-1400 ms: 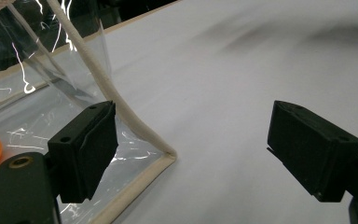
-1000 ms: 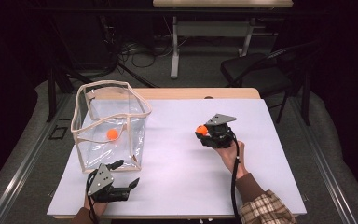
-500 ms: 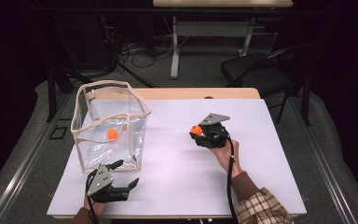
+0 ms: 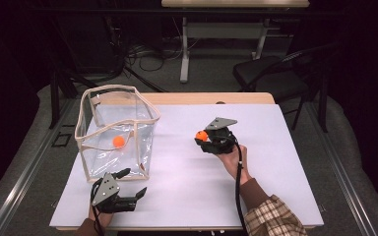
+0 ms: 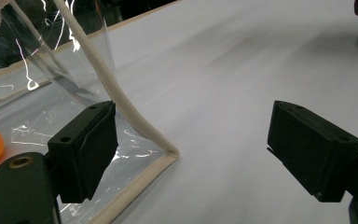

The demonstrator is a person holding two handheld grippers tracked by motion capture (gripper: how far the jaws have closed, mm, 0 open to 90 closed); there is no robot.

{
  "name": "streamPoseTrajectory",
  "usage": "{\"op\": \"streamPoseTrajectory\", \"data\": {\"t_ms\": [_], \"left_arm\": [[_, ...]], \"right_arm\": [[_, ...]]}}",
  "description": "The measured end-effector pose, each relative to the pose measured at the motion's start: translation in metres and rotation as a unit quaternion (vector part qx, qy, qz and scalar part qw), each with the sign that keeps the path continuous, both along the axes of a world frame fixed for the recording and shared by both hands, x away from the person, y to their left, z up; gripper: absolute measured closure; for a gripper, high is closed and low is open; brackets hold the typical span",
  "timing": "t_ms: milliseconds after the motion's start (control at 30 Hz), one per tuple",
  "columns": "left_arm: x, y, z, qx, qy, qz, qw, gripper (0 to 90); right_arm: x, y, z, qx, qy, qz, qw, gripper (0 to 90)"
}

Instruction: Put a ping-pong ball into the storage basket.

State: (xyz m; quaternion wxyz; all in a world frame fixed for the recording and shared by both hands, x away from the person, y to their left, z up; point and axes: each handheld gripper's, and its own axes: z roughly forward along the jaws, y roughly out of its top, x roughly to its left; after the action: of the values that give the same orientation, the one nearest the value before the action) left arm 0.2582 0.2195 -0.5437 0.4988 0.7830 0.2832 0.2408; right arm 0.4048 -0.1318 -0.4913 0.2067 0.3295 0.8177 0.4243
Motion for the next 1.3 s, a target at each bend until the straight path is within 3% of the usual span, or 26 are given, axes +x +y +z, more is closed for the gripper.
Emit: {"op": "streamPoseTrajectory", "data": {"t_ms": [1300], "left_arm": [[0.000,-0.001,0.000,0.002,0.000,-0.003,1.0000,15.9]], "right_arm": [[0.014,0.028,0.016,0.007,0.001,0.026,0.9996,51.0]]}}
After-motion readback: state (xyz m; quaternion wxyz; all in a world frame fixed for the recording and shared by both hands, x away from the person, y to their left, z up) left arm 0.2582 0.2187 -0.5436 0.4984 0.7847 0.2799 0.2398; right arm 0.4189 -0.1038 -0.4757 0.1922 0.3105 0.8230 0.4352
